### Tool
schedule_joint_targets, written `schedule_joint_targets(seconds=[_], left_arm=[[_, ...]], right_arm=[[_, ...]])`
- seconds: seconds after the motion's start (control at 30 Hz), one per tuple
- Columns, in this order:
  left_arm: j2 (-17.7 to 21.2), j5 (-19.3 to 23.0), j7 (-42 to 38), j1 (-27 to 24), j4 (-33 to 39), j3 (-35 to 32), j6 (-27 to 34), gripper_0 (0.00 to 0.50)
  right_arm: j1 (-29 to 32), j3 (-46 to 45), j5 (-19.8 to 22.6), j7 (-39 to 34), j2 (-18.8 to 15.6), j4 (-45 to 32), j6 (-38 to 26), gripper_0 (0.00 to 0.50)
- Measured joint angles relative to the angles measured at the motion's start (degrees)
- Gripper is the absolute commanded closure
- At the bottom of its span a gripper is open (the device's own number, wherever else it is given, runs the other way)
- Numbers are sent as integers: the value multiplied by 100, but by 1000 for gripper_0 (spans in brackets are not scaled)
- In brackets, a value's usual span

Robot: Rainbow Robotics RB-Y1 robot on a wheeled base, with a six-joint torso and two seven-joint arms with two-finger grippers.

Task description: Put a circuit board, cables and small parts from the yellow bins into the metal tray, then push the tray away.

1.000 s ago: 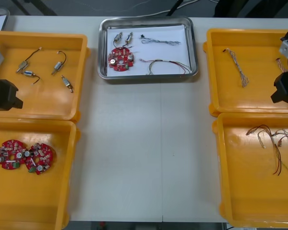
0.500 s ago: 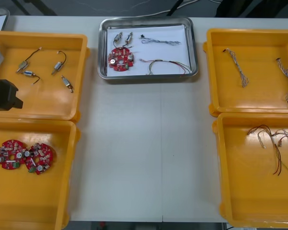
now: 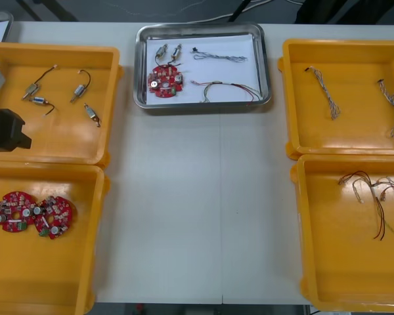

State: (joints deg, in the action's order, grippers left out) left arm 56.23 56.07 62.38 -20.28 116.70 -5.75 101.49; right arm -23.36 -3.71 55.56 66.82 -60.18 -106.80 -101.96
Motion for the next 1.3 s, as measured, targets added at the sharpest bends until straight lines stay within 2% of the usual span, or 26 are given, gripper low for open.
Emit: schedule_joint_targets(seconds=[0.33,1.3], left_arm=[[0,0,0,0,0,0,0,0],[0,0,0,0,0,0,0,0]], right_arm=[[0,-201,20,0,346,3,-98,0],[206,-208,59,0,403,2,-100,0]])
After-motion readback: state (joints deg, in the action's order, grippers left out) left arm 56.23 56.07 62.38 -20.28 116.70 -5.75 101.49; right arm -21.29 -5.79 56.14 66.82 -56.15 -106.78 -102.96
